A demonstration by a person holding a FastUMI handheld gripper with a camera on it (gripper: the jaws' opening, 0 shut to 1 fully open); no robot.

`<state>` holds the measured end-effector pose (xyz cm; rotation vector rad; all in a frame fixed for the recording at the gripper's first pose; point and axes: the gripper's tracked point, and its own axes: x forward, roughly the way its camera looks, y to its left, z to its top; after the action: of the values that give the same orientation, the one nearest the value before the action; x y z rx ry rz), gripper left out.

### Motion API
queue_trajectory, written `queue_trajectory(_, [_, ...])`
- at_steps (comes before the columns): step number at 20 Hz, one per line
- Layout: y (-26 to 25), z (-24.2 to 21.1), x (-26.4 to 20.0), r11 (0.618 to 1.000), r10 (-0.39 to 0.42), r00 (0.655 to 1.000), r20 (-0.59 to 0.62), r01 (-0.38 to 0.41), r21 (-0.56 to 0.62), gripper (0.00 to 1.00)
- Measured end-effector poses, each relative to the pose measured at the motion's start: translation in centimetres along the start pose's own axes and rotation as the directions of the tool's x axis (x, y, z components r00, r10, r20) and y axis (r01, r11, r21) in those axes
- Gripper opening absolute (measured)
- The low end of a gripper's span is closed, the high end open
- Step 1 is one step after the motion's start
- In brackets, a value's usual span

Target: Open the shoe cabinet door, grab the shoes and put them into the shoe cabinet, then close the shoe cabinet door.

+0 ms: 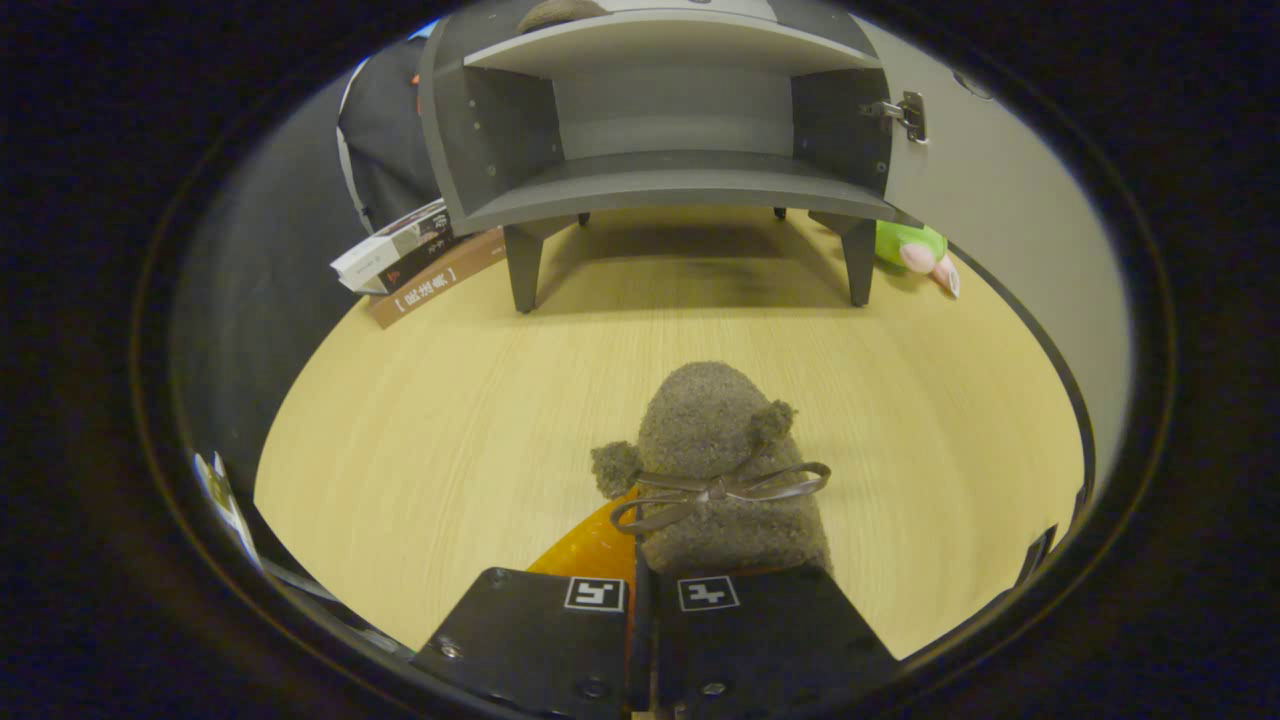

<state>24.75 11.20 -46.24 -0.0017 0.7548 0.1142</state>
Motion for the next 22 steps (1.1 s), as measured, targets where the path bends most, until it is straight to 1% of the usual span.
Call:
queue_trajectory(2, [-0.2, 0.8, -0.8, 1.0, 0.004, 1.0, 0.023, -0.004, -0.016, 0.06])
queue_trajectory(5, [0.1, 1.7, -2.4, 1.0, 0.011, 0.999, 0.052, -0.011, -0.001, 0.06])
queue_trajectory(8, [-0.1, 3.8, -5.3, 1.0, 0.012, 0.994, 0.111, -0.013, 0.008, 0.06])
queue_trajectory(12, [-0.1, 7.5, -9.5, 1.0, 0.005, 0.978, 0.211, -0.004, -0.005, 0.06])
queue_trajectory(17, [0.8, 13.0, -15.8, 1.0, 0.009, 0.938, 0.348, -0.008, -0.005, 0.06])
queue_trajectory(22, [2.0, 20.0, -21.4, 0.999, 0.026, 0.882, 0.471, -0.008, -0.039, 0.06])
